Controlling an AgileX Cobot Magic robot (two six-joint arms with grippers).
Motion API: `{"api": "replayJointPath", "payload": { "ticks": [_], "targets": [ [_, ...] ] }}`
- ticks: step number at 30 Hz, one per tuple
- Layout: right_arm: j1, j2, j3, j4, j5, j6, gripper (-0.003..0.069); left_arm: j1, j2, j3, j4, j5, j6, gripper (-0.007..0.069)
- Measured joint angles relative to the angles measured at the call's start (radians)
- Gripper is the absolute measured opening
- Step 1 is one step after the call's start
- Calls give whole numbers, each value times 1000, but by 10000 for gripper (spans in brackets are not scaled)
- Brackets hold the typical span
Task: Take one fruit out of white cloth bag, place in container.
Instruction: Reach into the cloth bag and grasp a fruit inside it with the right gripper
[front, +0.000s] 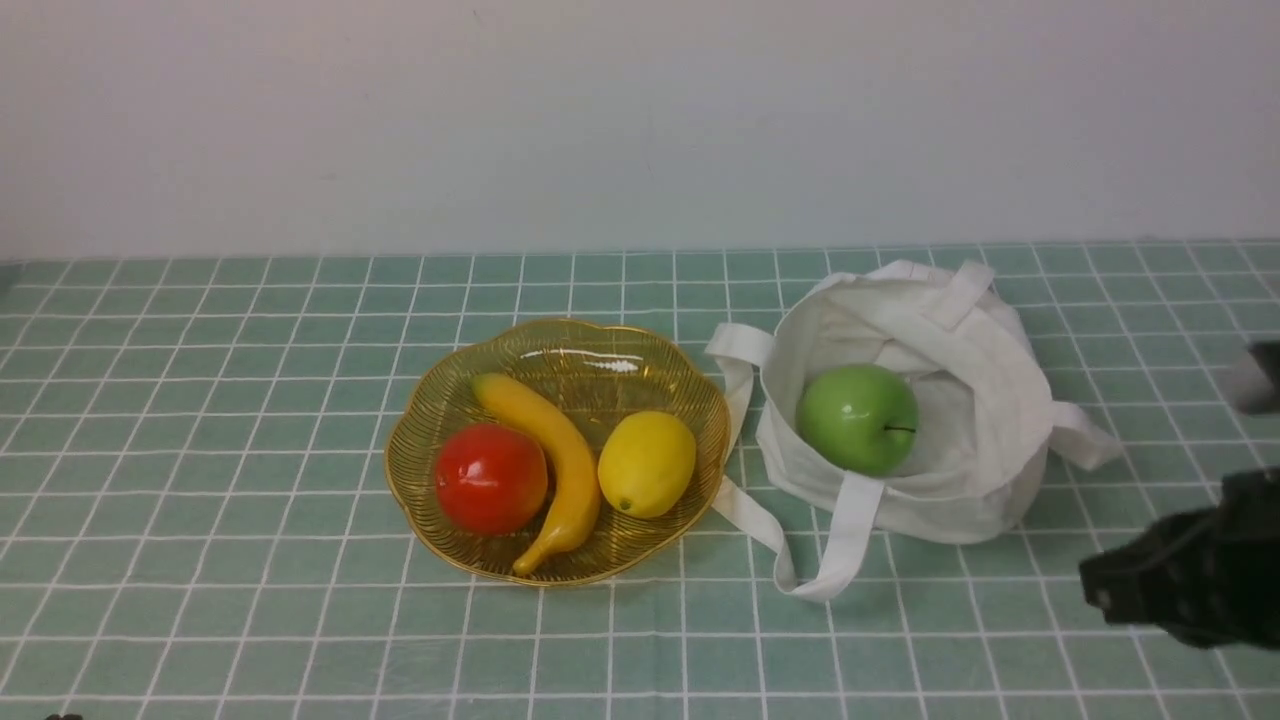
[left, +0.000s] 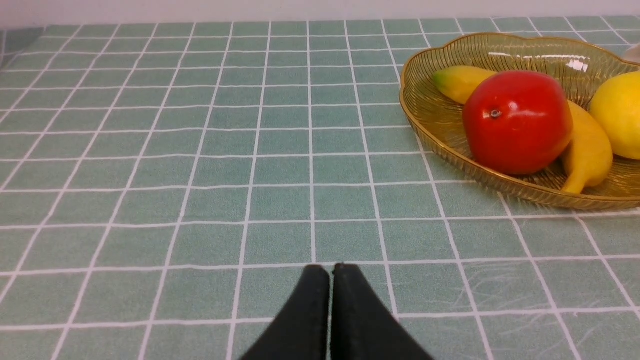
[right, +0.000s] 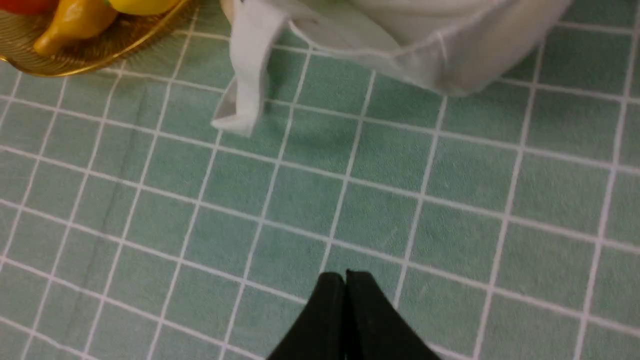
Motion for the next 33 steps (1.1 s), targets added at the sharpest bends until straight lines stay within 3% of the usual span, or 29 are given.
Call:
{"api": "replayJointPath", "payload": {
  "ticks": [6, 12, 19, 24, 27, 33],
  "targets": [
    [1, 240, -209, 93, 50, -60, -12, 0, 0, 0, 0, 0, 0, -8],
    [1, 432, -377, 89, 65, -78, 12, 0, 0, 0, 0, 0, 0, -8],
    [26, 586, -551, 39, 53, -78, 127, 0, 0, 0, 0, 0, 0, -8],
    [65, 678, -614, -26, -26, -82, 325, 0, 0, 0, 0, 0, 0, -8],
    [69, 720, -616, -37, -83, -82, 483, 0, 0, 0, 0, 0, 0, -8],
    [69, 801, -618, -37, -139, -82, 666, 0, 0, 0, 0, 0, 0, -8]
  ]
}}
